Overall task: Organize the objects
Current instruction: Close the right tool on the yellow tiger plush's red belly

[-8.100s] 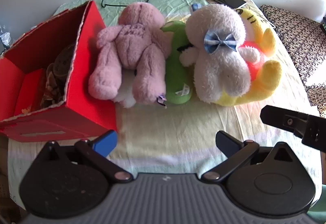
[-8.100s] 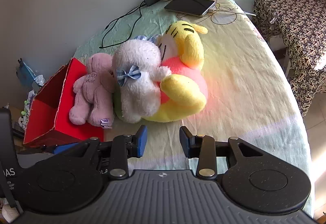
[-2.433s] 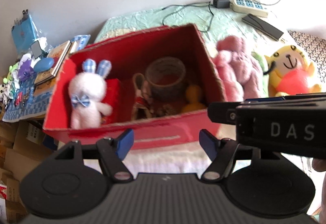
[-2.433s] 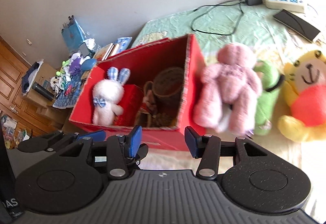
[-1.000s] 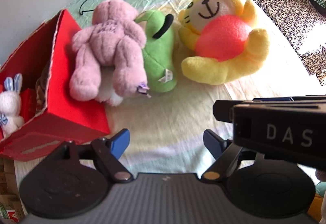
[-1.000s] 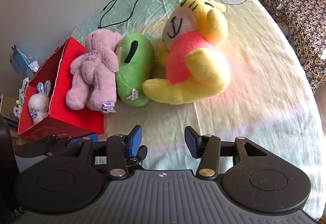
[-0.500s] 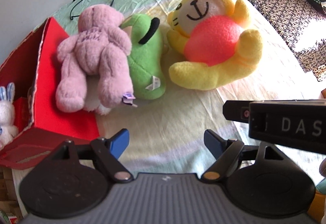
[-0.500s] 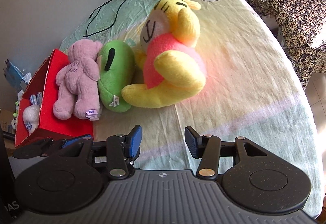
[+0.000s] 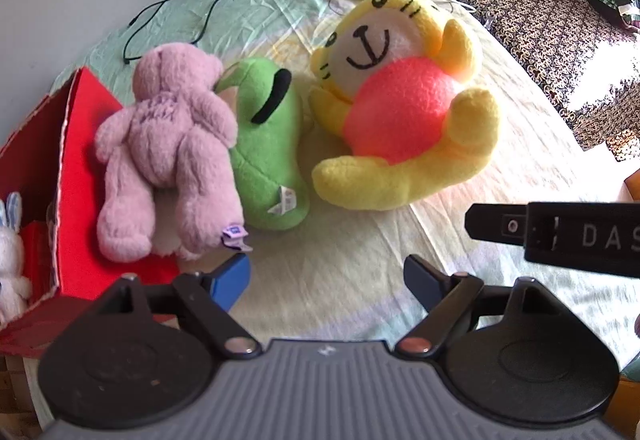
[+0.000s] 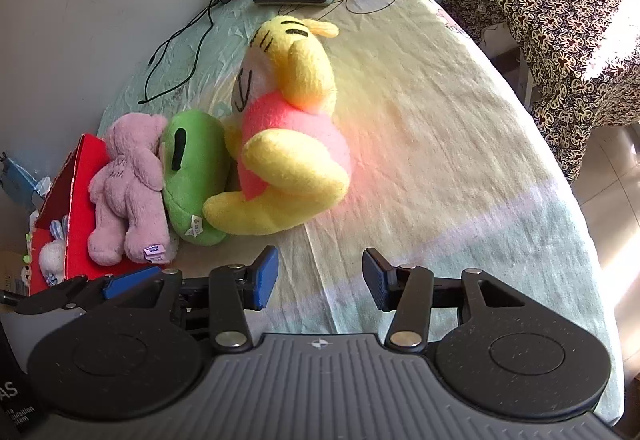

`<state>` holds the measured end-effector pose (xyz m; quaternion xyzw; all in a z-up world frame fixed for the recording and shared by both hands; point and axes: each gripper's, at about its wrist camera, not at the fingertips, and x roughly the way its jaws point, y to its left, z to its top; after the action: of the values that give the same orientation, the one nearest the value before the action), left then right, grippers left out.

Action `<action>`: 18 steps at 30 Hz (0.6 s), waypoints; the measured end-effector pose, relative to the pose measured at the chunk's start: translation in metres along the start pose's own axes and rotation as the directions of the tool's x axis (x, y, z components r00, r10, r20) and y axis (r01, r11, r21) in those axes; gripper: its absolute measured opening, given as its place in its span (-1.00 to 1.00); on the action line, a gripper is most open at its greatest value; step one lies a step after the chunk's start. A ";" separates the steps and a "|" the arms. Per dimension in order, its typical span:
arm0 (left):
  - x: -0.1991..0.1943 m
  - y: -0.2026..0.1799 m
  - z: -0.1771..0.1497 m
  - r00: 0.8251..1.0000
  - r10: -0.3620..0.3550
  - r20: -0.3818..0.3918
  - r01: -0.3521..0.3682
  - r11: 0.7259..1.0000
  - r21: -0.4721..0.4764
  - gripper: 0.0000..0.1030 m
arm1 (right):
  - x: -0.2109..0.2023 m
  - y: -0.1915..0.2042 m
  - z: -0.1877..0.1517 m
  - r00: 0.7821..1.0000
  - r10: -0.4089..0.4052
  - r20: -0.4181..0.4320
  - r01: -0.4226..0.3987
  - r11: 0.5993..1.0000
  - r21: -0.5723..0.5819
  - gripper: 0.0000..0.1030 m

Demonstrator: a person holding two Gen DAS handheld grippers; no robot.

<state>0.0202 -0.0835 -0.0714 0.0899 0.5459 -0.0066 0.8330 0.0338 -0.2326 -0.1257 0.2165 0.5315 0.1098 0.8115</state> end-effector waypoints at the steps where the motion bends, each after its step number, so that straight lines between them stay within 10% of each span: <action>1: 0.000 0.000 0.001 1.000 -0.002 0.001 0.002 1.000 0.001 0.67 | 0.000 -0.002 0.001 1.000 -0.002 0.003 0.002 1.000 0.006 -0.02; 18: -0.016 0.000 0.040 0.971 -0.186 0.150 0.184 0.983 0.024 0.77 | -0.021 -0.027 0.038 0.978 0.144 0.150 -0.164 0.978 0.129 0.00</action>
<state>0.0499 -0.0910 -0.0411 0.0420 0.4871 -0.0938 0.8673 0.0585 -0.2737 -0.1076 0.3209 0.4614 0.1194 0.8184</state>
